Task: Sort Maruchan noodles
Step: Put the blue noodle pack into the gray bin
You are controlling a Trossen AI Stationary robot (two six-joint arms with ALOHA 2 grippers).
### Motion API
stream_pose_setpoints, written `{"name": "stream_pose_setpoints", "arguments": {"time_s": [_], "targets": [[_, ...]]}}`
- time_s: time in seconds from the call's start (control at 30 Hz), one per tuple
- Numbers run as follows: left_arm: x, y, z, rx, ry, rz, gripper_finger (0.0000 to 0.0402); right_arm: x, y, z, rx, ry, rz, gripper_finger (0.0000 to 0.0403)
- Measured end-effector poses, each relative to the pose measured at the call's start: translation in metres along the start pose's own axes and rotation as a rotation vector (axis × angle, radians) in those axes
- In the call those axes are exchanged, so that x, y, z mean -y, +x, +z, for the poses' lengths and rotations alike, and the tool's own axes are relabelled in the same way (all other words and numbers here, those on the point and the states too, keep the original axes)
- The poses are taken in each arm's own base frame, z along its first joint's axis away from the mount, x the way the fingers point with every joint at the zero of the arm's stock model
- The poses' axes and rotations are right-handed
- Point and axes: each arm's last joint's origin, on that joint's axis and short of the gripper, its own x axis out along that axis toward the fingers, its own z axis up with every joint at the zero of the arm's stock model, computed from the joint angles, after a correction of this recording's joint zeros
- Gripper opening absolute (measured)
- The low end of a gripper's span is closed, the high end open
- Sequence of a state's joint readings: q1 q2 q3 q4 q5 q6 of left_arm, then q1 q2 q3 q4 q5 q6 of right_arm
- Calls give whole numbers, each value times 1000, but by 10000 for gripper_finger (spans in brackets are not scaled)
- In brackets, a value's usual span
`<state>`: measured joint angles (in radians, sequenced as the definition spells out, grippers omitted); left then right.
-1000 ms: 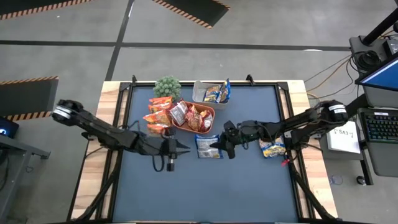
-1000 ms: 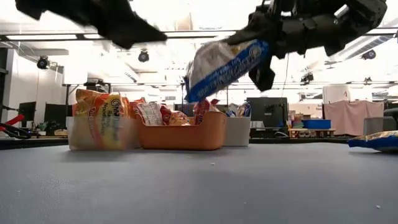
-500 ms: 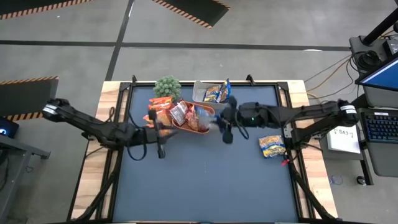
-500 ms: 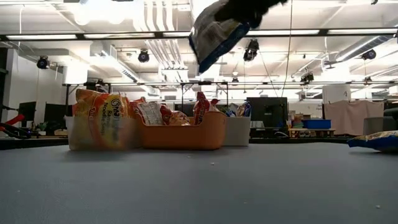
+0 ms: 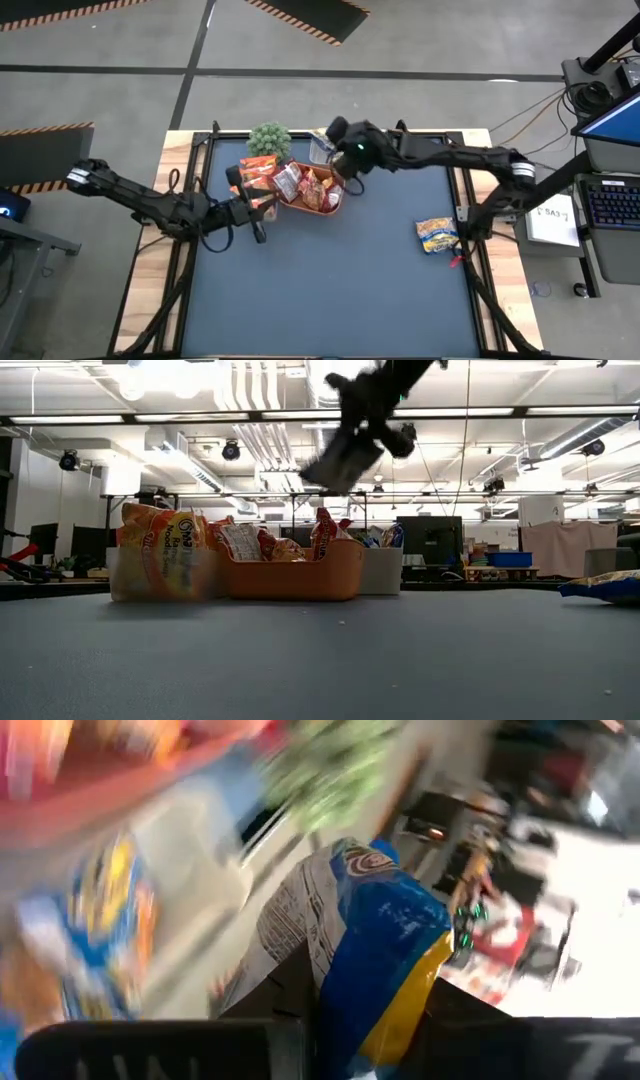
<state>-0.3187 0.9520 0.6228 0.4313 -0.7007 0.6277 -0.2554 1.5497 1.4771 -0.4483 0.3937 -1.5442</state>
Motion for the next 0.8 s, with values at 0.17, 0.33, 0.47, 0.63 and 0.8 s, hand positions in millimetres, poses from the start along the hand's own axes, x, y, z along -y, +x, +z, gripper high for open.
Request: {"name": "stream_pose_setpoints", "arguments": {"time_s": [0.17,0.33,0.47,0.63,0.8], "targets": [[0,-1,-4,-51,31,36,39,-19,46,-26,-68,-348,188,54],[0,-1,-5,-74,51,43,39,-38,73,-37,-65,-592,318,24],[0,-1,-5,-74,50,43,39,-41,78,-34,-43,-666,334,16],[0,-1,-5,-74,54,43,39,-39,70,-25,-23,-676,321,16],[0,-1,-5,-71,50,45,39,-46,70,-18,9,-674,376,17]]}}
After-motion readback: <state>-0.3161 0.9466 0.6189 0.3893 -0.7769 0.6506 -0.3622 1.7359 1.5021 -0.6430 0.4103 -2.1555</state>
